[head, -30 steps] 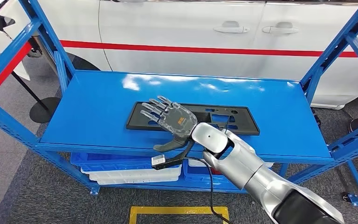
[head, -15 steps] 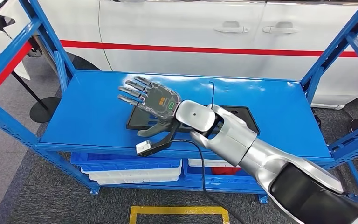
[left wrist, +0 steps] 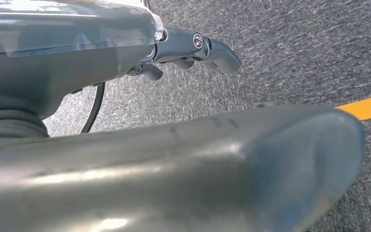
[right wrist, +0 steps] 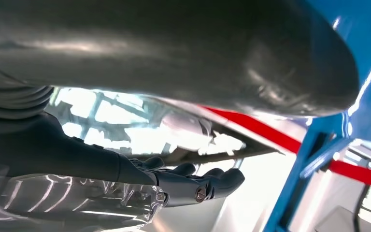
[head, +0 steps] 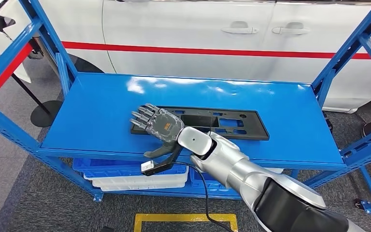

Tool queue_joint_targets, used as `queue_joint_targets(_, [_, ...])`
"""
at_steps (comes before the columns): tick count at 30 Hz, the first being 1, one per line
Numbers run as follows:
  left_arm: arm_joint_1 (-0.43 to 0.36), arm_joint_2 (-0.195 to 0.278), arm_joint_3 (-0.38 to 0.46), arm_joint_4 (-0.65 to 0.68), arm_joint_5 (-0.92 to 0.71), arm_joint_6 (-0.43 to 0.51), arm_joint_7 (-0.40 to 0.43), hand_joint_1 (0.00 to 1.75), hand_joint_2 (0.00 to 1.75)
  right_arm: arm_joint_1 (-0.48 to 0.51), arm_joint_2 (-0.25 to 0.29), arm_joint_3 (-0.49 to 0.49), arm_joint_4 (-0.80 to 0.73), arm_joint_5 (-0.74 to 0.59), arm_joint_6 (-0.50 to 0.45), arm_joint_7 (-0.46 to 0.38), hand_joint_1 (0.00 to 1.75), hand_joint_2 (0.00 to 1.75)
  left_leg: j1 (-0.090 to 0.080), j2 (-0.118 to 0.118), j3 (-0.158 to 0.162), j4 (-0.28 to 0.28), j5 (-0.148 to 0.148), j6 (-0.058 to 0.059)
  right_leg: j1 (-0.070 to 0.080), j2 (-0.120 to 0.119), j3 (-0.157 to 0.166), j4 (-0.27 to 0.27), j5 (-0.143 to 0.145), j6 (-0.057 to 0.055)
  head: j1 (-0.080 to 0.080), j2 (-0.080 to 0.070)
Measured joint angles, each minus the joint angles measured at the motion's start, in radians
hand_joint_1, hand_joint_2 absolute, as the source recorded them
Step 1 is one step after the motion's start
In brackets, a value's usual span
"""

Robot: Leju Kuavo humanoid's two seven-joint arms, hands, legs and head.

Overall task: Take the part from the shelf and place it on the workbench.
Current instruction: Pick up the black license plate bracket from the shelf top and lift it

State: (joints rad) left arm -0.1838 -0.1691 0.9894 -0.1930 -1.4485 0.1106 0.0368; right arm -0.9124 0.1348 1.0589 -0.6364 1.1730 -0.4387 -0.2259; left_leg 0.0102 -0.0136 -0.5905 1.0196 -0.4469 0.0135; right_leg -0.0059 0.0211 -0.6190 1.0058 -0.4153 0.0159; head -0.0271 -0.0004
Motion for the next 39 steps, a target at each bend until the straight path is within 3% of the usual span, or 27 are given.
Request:
queue_joint_targets(8, [-0.001,-0.005,-0.008,0.0,-0.003,0.0,0.006,0.0,0.0,0.045,0.067,-0.039,0.134,0.008,-0.033,0.026,0.0,0.0,0.0,0.0,0.0,0.0,0.0,0.0,0.0,0.0,0.0,0.0,0.0,0.0,0.0,0.0])
queue_joint_targets(22, [0.0,-0.008,-0.015,0.0,-0.011,-0.002,0.014,0.0,0.0,0.077,0.095,-0.084,0.2,0.082,-0.094,0.059,0.0,0.0,0.0,0.0,0.0,0.0,0.0,0.0,0.0,0.0,0.0,0.0,0.0,0.0,0.0,0.0])
queue_joint_targets(26, [0.001,-0.008,-0.015,0.0,-0.011,0.0,0.014,0.0,0.0,0.083,0.099,-0.113,0.205,0.078,-0.105,0.057,0.0,1.75,0.0,0.0,0.0,0.0,0.0,0.0,0.0,0.0,0.0,0.0,0.0,0.0,0.0,0.0])
queue_joint_targets(39, [0.002,-0.011,-0.017,0.0,-0.029,0.01,0.018,0.0,0.0,0.069,0.106,-0.189,0.193,0.102,-0.077,0.023,0.0,1.75,0.0,0.0,0.0,0.0,0.0,0.0,0.0,0.0,0.0,0.001,0.0,0.0,0.0,0.0])
